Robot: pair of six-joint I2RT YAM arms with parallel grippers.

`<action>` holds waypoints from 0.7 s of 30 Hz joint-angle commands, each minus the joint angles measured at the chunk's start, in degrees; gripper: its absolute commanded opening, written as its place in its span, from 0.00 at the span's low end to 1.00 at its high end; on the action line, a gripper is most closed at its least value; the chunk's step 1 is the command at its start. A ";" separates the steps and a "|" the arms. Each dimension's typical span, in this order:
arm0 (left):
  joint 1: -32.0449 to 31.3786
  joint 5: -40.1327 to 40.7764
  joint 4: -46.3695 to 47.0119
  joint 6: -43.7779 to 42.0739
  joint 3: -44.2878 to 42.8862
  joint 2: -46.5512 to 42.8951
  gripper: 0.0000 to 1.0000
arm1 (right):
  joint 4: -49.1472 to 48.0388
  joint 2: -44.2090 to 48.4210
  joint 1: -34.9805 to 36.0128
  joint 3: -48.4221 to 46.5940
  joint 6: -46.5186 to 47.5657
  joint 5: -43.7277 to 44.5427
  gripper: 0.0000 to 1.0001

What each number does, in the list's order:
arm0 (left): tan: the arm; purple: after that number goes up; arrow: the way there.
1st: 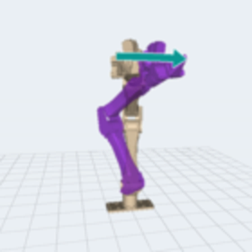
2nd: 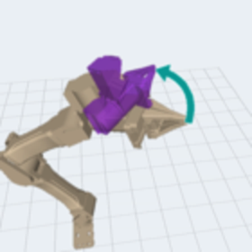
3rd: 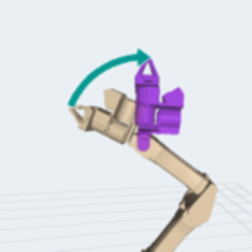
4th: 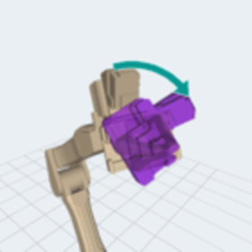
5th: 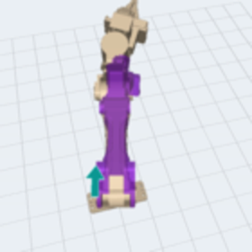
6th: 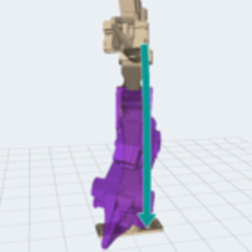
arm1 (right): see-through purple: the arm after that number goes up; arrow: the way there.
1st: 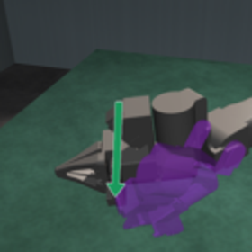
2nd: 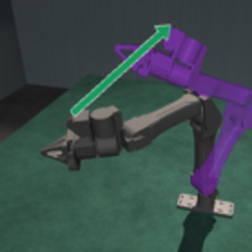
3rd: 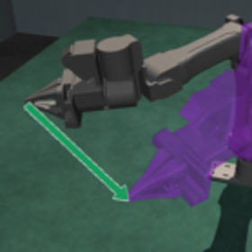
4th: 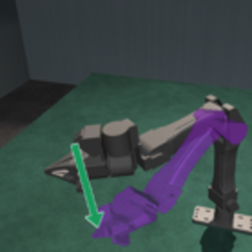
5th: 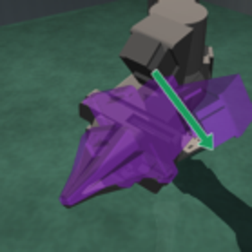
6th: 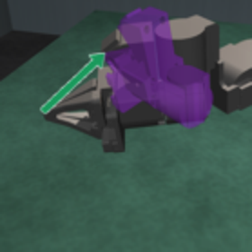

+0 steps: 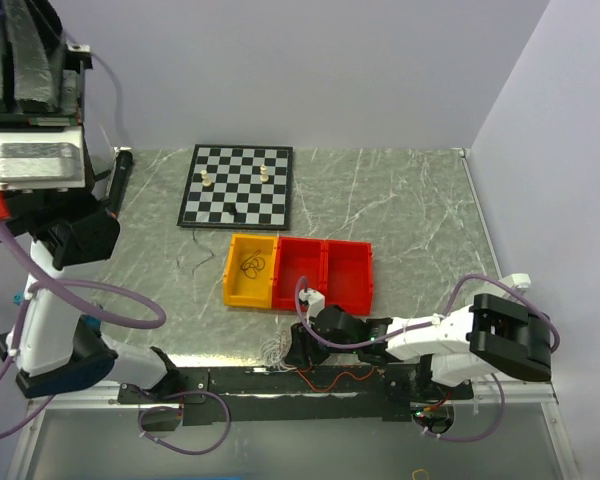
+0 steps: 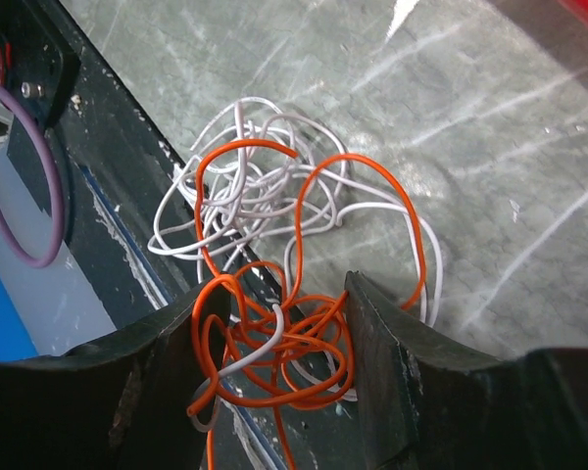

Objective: Untangle the cables

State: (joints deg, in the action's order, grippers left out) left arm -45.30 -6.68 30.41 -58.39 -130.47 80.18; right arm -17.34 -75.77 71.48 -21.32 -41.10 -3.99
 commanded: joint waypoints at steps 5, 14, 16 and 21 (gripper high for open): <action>0.03 5.17 -2.99 -2.08 20.85 -8.46 0.01 | 8.20 6.23 0.85 4.18 -0.56 3.11 0.57; 0.56 6.50 -4.84 -1.11 43.28 -14.53 0.01 | 9.08 14.15 1.29 6.99 -0.91 5.66 0.56; 1.79 6.50 -4.05 -0.15 45.30 -14.09 0.01 | 8.99 15.47 1.20 7.87 -1.26 6.09 0.56; 3.81 6.50 -3.70 1.79 47.50 -13.39 0.01 | 8.82 16.88 1.20 8.84 -1.79 6.80 0.55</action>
State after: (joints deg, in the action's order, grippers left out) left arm -42.44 -1.56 23.59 -58.59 -82.56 67.77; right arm -9.32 -60.16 72.25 -13.58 -42.11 0.89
